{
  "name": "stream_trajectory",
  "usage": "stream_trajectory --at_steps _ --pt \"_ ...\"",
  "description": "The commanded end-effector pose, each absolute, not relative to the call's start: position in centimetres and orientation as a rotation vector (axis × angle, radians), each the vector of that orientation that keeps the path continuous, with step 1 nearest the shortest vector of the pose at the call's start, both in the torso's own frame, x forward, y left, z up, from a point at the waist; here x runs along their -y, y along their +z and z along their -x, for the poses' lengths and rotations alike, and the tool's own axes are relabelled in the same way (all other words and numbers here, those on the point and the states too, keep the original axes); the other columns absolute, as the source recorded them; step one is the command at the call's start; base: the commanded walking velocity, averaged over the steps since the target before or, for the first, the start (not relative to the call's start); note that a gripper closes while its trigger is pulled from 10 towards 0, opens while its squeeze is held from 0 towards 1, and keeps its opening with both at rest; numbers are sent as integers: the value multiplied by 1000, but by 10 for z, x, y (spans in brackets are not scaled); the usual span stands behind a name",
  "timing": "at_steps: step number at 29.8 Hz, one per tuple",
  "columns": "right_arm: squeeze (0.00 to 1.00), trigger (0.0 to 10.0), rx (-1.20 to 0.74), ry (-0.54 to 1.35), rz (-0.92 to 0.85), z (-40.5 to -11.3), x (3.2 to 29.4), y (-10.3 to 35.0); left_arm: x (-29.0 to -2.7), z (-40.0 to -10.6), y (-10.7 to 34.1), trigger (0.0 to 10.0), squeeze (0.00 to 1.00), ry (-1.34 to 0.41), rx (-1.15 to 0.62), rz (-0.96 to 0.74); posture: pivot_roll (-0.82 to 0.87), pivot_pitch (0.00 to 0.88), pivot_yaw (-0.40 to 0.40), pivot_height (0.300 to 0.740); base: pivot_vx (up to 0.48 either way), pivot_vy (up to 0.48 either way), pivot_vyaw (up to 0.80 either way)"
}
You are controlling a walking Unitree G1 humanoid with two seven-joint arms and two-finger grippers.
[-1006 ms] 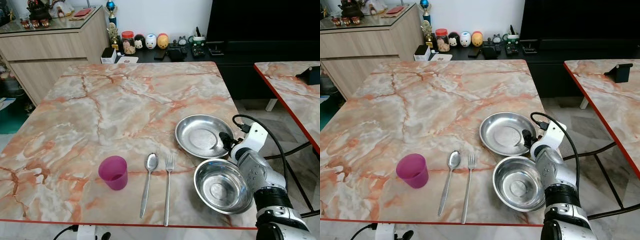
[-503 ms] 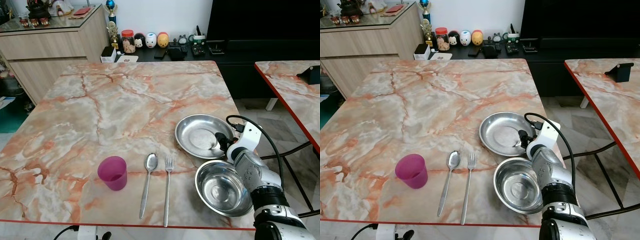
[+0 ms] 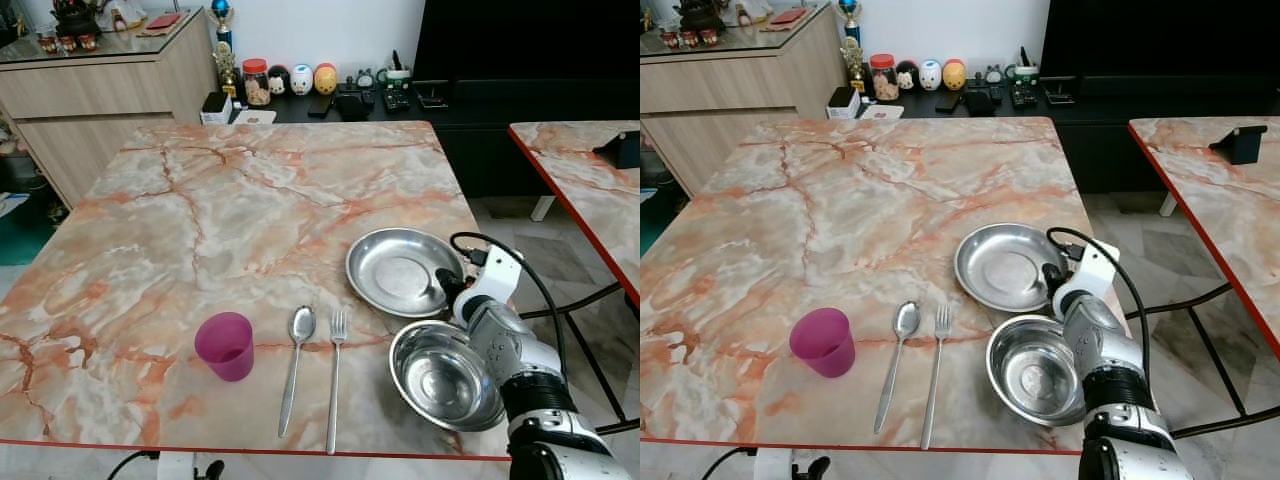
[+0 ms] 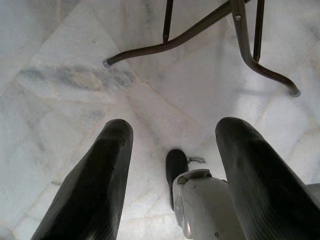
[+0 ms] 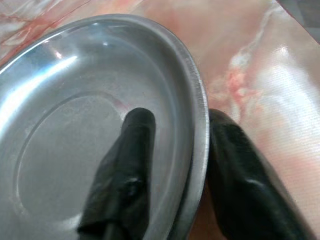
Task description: Setting the table
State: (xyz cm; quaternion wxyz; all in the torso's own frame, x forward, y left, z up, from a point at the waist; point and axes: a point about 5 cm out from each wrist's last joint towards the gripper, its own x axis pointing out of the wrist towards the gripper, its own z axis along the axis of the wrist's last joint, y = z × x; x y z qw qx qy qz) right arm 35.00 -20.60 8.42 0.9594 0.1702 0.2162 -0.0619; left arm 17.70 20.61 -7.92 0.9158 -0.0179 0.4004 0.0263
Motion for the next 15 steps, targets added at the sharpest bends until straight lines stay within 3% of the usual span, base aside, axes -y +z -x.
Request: stream_trajectory --at_steps 1,15 --pt "0 0 -433 -119 -334 -354 202 87 -206 -177 -79 10000 0 47 -822 24 -28 0 22 740 0 0 0" --pt "0 0 -411 -130 -333 -356 202 91 -204 -179 -78 10000 0 30 -817 5 -29 0 23 740 0 0 0"
